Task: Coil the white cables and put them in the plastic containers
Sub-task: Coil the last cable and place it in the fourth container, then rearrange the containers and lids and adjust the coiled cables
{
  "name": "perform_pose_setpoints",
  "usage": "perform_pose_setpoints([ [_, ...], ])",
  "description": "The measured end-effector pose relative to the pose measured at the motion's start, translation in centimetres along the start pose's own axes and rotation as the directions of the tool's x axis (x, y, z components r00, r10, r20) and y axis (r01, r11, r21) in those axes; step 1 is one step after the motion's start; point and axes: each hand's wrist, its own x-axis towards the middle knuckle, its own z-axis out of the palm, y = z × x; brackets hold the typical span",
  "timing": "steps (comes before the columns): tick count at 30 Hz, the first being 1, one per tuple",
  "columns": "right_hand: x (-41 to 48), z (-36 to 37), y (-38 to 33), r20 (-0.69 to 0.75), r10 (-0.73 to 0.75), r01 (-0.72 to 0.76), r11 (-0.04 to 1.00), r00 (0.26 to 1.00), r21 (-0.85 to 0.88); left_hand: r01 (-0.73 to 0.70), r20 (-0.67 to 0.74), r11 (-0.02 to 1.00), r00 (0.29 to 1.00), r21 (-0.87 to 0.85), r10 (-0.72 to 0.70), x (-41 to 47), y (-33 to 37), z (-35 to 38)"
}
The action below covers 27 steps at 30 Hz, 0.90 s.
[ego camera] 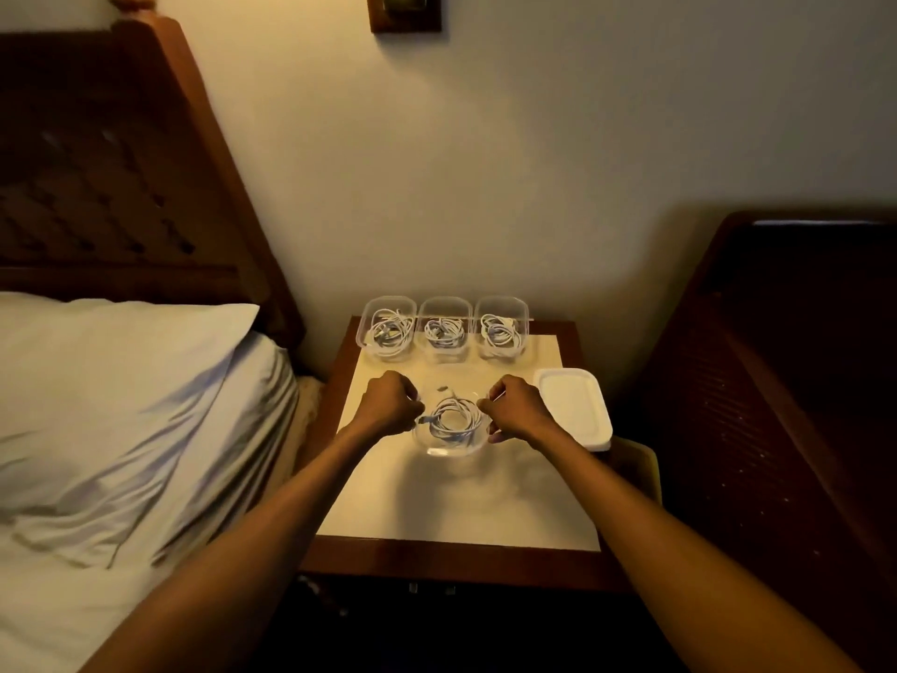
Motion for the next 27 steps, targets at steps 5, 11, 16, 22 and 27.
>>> perform_pose_setpoints([
  [5, -0.8, 1.9, 1.0, 0.042, 0.026, -0.026, 1.0, 0.999, 0.001, 0.016, 0.017, 1.0, 1.0, 0.022, -0.017, -0.8, -2.5, 0.6],
  [11, -1.5, 2.9, 2.1, 0.106, 0.057, -0.057, 0.998, 0.993, -0.003, 0.031, 0.042, 0.998, 0.999, 0.047, -0.033, -1.3, -3.9, 1.2],
  [16, -1.3, 2.1, 2.3, 0.084, 0.019, -0.012, 0.996, 0.996, -0.086, 0.01, -0.006, 0.976, 1.0, 0.216, -0.009, -1.5, -3.5, 1.1],
  [22, 0.3, -4.2, 3.5, -0.322, -0.084, 0.039, 0.989, 0.943, -0.145, -0.244, -0.134, 0.961, 0.956, 0.13, 0.26, -1.1, 3.3, 2.2],
  [27, 1.7, -8.7, 7.1, -0.513, -0.027, -0.081, 0.979, 0.858, -0.187, -0.293, -0.063, 0.956, 0.954, -0.014, 0.292, 0.1, 8.9, 7.3],
])
